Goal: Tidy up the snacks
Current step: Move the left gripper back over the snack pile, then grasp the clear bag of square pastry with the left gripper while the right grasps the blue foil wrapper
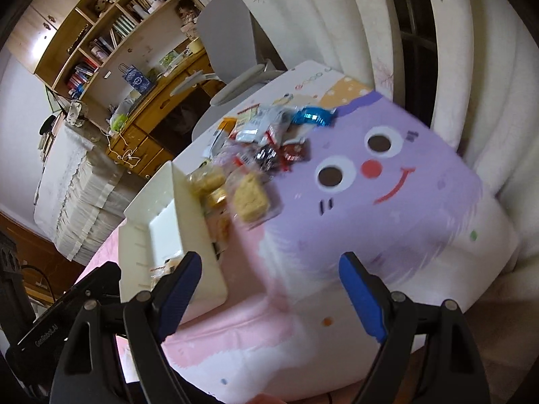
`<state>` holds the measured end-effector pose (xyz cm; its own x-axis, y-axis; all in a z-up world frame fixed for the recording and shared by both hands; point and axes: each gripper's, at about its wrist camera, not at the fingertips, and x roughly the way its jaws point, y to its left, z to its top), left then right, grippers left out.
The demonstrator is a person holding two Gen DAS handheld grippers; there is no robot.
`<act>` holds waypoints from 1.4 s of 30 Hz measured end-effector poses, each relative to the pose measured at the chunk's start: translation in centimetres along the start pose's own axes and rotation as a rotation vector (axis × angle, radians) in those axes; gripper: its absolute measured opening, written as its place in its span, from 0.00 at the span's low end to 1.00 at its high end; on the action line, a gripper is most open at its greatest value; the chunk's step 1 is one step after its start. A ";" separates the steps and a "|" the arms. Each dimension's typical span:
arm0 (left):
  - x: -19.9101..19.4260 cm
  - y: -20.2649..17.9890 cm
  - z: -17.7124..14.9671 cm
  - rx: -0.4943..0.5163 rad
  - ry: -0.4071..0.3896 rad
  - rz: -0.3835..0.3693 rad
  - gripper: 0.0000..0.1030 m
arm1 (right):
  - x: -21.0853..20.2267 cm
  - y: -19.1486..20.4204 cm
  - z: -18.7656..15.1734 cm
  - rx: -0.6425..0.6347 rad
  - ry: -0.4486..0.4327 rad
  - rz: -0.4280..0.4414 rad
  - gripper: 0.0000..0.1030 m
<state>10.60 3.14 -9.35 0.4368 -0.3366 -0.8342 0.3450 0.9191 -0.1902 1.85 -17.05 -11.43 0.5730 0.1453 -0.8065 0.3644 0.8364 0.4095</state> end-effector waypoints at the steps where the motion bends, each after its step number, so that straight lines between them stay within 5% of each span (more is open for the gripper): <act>1: 0.5 -0.8 0.4 -0.008 0.005 -0.003 0.84 | -0.1 -0.4 0.7 -0.012 -0.002 -0.002 0.81; 21: 10.9 -6.0 4.0 -0.205 0.154 0.138 0.84 | 2.7 -4.6 11.5 -0.335 -0.008 0.016 0.81; 34: 19.4 -5.0 4.9 -0.287 0.269 0.249 0.84 | 9.9 -5.7 16.0 -0.480 -0.009 -0.018 0.81; 42: 22.7 -3.3 4.6 -0.340 0.266 0.313 0.84 | 15.0 -5.7 17.1 -0.548 -0.010 -0.020 0.81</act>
<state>23.20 -8.53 -25.30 0.2343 -0.0122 -0.9721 -0.0766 0.9966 -0.0310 20.96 -28.69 -18.55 0.5782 0.1237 -0.8065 -0.0593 0.9922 0.1096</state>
